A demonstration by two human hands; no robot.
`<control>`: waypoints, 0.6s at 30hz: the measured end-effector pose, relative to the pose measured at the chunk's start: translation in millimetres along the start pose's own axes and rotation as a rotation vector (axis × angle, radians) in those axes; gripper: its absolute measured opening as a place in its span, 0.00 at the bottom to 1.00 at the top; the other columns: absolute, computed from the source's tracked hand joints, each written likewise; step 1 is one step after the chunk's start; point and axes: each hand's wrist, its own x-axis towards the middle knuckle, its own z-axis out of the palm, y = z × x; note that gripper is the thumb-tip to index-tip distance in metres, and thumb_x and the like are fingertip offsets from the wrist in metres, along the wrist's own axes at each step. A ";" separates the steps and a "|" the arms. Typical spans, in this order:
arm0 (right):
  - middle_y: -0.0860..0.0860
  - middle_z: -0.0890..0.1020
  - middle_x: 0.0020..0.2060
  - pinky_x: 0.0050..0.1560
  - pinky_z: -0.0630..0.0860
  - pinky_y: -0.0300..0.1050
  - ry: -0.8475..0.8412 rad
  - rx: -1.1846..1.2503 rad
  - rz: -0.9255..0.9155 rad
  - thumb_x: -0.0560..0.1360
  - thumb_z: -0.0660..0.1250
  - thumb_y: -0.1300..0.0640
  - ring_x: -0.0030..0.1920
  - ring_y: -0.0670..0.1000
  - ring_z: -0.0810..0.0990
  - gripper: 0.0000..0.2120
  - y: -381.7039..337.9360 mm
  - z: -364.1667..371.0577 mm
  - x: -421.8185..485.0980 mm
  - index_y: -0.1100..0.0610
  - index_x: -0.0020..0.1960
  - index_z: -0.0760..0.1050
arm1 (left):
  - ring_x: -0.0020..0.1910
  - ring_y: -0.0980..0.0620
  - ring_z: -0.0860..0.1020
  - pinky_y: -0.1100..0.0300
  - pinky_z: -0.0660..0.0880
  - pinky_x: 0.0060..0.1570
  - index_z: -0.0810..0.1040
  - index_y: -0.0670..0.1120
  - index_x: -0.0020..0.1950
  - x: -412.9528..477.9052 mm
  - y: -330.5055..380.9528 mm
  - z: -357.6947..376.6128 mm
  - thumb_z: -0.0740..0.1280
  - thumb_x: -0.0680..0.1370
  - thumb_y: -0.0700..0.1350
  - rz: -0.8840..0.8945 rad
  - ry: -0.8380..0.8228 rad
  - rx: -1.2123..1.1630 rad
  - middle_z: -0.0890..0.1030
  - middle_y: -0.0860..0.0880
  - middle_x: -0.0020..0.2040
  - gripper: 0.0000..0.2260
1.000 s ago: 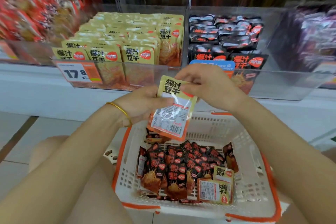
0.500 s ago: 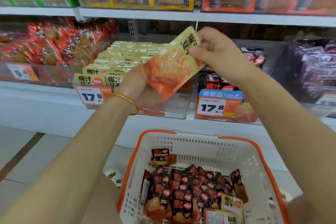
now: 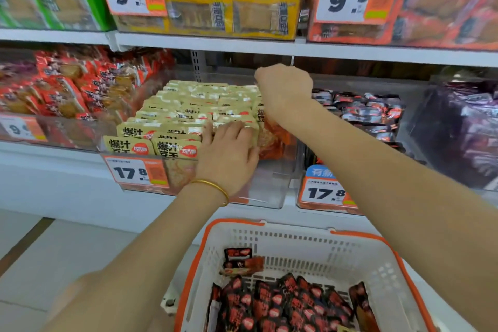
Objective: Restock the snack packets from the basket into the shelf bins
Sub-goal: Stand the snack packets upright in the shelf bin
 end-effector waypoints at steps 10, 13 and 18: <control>0.57 0.73 0.61 0.44 0.77 0.48 -0.453 0.188 -0.136 0.72 0.70 0.67 0.55 0.60 0.78 0.23 10.2 37.1 34.1 0.62 0.65 0.69 | 0.61 0.43 0.75 0.38 0.60 0.68 0.78 0.45 0.58 0.9 -3.0 6.3 0.51 0.73 0.53 0.014 0.011 -0.003 0.79 0.46 0.59 0.23; 0.55 0.77 0.55 0.44 0.73 0.46 -0.431 0.014 -0.160 0.70 0.74 0.61 0.51 0.56 0.77 0.21 6.8 44.2 33.7 0.61 0.60 0.72 | 0.62 0.44 0.74 0.39 0.59 0.69 0.78 0.45 0.59 0.9 -2.7 6.3 0.51 0.74 0.53 0.024 0.014 -0.007 0.78 0.46 0.59 0.23; 0.50 0.72 0.42 0.50 0.67 0.47 -0.311 -0.135 -0.016 0.75 0.61 0.65 0.49 0.54 0.75 0.08 -4.8 54.0 32.9 0.57 0.52 0.74 | 0.61 0.44 0.75 0.39 0.61 0.68 0.78 0.45 0.58 -0.4 -3.5 7.7 0.53 0.74 0.51 0.038 0.050 -0.004 0.79 0.46 0.58 0.21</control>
